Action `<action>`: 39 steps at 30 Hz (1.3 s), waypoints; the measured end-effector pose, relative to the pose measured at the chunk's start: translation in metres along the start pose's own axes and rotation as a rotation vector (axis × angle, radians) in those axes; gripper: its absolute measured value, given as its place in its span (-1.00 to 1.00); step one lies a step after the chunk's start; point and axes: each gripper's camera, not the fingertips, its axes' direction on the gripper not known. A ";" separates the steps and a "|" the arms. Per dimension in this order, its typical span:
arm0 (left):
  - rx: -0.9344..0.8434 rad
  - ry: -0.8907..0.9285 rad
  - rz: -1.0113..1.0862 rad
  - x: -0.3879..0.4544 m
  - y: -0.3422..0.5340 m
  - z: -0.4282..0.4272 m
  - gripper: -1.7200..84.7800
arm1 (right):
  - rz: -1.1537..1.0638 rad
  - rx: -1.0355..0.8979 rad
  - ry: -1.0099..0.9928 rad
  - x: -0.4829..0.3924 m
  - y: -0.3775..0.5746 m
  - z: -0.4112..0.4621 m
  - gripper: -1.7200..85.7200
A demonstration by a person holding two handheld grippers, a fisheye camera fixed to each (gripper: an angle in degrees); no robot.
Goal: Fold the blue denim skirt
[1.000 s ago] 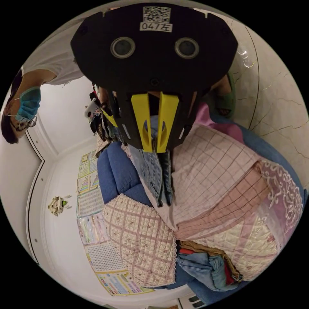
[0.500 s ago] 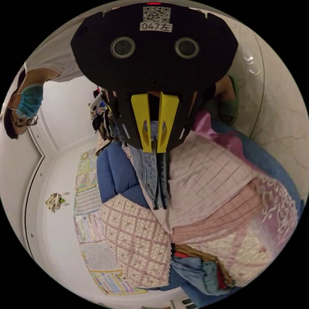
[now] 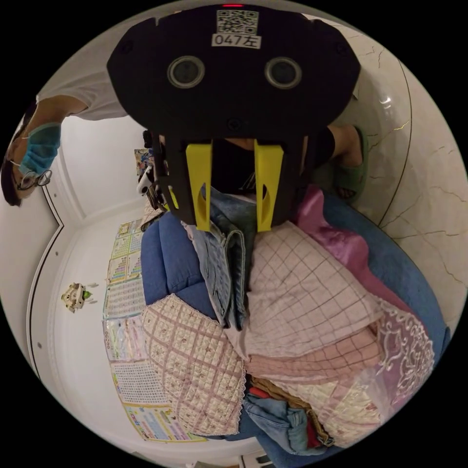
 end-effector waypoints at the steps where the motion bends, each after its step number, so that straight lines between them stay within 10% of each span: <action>1: 0.001 -0.010 0.008 -0.002 0.005 0.001 -0.67 | 0.011 -0.015 -0.010 0.007 -0.004 0.009 -0.70; 19: -0.035 -0.075 0.074 -0.124 0.176 0.121 -0.70 | 0.096 -0.273 -0.155 0.101 0.025 0.151 -0.92; 33: 0.044 0.037 0.294 -0.083 0.390 0.219 -0.85 | -0.431 0.015 0.158 -0.043 0.158 -0.003 -0.96; 39: 0.037 0.191 0.375 0.000 0.505 0.271 -0.85 | -0.332 0.145 0.144 -0.023 0.301 -0.129 -0.96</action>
